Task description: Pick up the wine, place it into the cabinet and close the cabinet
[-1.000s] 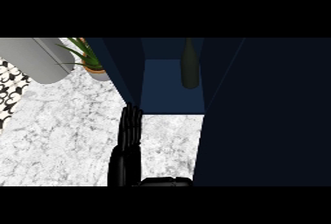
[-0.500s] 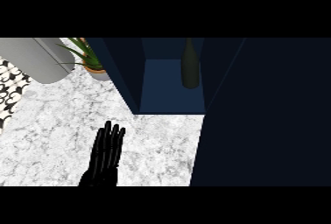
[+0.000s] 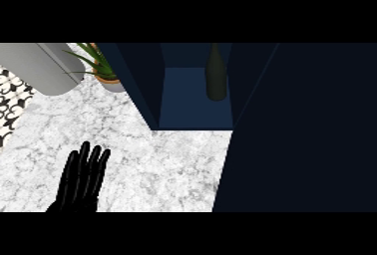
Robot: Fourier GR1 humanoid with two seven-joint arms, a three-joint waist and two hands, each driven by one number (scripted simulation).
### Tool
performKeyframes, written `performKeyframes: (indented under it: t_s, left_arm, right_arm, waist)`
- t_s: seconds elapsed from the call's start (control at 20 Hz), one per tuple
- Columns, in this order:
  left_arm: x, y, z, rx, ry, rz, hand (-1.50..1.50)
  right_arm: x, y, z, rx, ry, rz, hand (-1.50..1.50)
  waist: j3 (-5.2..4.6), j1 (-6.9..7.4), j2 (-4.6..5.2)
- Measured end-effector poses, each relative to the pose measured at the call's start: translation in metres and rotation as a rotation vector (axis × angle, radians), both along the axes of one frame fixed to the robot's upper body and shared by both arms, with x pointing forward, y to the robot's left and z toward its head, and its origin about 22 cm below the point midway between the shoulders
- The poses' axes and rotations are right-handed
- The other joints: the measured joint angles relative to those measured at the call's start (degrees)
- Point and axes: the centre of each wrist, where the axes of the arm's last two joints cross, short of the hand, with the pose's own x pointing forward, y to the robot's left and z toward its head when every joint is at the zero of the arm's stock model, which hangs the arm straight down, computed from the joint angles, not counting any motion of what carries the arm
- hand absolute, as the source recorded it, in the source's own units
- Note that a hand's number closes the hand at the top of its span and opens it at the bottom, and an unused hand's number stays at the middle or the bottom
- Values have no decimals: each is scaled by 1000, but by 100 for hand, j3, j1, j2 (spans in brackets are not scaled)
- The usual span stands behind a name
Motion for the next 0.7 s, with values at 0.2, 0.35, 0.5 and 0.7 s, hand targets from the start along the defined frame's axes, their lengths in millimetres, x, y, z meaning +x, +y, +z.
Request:
performKeyframes:
  t_s: [0.2,0.35,0.5,0.7]
  left_arm:
    - [-3,18,7,-1,-11,13,-150]
    - [-5,37,16,-4,-29,40,-150]
    - [-5,52,20,-9,-37,60,-150]
    - [-2,77,28,-17,-31,80,-150]
  right_arm:
    - [-5,9,-3,22,69,44,150]
    - [-11,18,-8,35,110,101,150]
    - [-16,28,-7,7,101,199,150]
    - [-25,45,-7,14,95,282,150]
  waist:
    - [0,10,-2]
    - [0,21,-8]
    - [-2,31,-15]
    - [-3,18,-20]
